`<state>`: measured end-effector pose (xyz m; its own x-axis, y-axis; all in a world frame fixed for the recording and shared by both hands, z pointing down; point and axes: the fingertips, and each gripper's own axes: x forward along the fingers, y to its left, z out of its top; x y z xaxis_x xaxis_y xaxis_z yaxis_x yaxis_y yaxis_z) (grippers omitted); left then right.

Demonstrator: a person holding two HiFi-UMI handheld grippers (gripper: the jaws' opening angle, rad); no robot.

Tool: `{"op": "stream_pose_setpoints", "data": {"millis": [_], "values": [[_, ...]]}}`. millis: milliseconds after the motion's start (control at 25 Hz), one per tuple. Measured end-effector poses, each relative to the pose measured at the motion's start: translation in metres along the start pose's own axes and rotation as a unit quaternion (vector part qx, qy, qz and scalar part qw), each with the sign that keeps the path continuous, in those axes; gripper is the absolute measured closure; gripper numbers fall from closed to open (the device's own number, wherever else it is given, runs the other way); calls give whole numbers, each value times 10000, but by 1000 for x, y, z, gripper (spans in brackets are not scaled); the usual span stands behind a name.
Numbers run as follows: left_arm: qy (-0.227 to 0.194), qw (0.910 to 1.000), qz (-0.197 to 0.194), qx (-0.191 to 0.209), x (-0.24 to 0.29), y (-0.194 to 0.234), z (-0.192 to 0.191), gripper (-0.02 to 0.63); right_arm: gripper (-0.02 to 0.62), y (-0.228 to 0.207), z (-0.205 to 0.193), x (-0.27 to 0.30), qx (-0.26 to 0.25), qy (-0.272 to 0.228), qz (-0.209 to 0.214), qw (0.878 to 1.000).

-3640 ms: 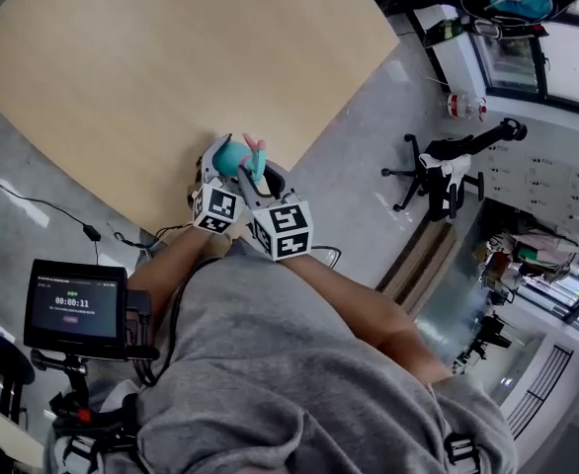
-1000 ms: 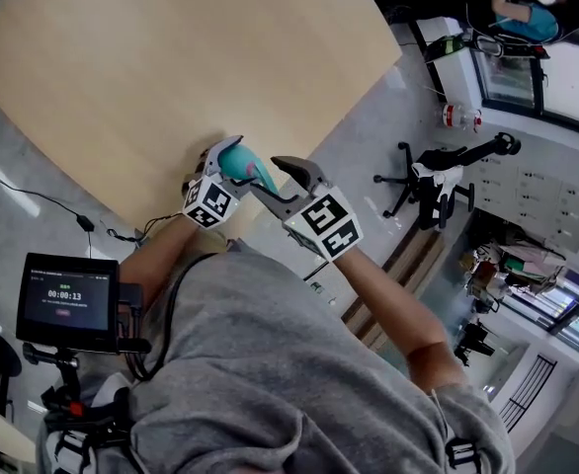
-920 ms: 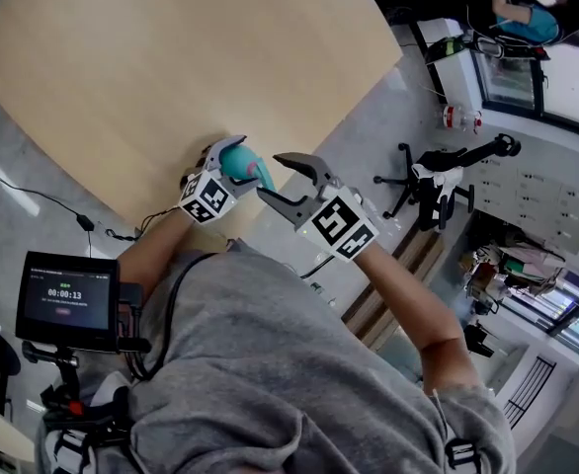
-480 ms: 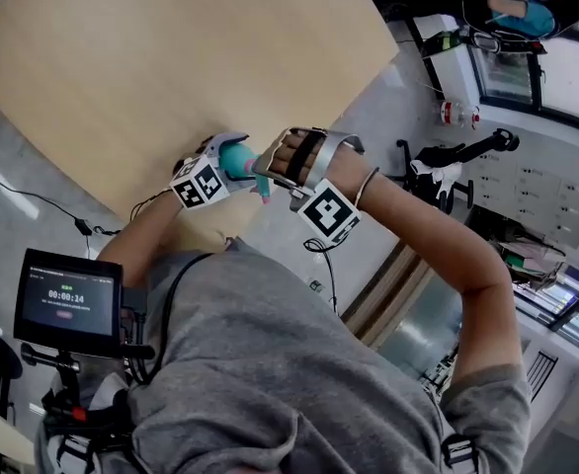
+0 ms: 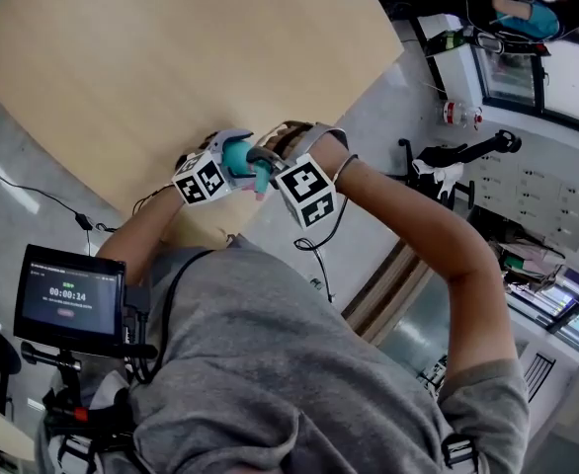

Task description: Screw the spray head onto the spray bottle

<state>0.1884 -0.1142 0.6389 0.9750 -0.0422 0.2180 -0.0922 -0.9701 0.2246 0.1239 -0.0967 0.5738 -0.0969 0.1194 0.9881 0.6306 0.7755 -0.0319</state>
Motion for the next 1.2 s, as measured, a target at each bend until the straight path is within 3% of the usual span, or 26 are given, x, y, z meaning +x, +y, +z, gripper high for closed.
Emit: {"op": "stream_pose_setpoints", "data": {"millis": [40, 80, 120, 160, 240, 320, 360, 440, 520, 600, 760, 960, 1200], "values": [[-23, 10000, 86, 8, 0, 1, 1, 215, 459, -2, -1, 0, 757, -149, -118, 9969], [-45, 9998, 184, 19, -1, 1, 1, 215, 459, -3, -3, 0, 1571, -331, -308, 9865], [-66, 9996, 288, 40, -1, 2, 2, 215, 459, -4, -6, -1, 2412, -540, -551, 9674], [-87, 9992, 393, 72, -1, 2, 3, 215, 459, -5, -8, -1, 3230, -748, -817, 9399], [-127, 9979, 622, 141, -1, 2, 3, 215, 459, -5, -10, -2, 4589, -1049, -1311, 8725], [-149, 9959, 874, 159, -3, 3, 1, 215, 460, -6, -12, -2, 5467, -1192, -1667, 8119], [-146, 9948, 994, 159, -4, 4, -1, 215, 460, -7, -12, -1, 5748, -1226, -1782, 7892], [-105, 9925, 1200, 182, -5, 7, -6, 215, 460, -11, -12, 1, 6087, -1242, -1903, 7601], [11, 9897, 1407, 251, -7, 11, -13, 215, 460, -15, -10, 4, 6234, -1229, -1936, 7475], [198, 9860, 1623, 316, -8, 14, -21, 215, 460, -19, -9, 9, 6302, -1221, -1916, 7424], [299, 9848, 1711, -34, -14, 21, -34, 212, 459, -28, -12, 16, 6481, -1350, -1709, 7298], [321, 9844, 1729, -52, -39, 25, -25, 198, 435, -39, -29, 2, 6232, -1679, -1742, 7437], [274, 9701, 2407, 107, -125, 16, 19, 198, 377, -30, -16, -51, 6018, -2432, -2191, 7285]]}}
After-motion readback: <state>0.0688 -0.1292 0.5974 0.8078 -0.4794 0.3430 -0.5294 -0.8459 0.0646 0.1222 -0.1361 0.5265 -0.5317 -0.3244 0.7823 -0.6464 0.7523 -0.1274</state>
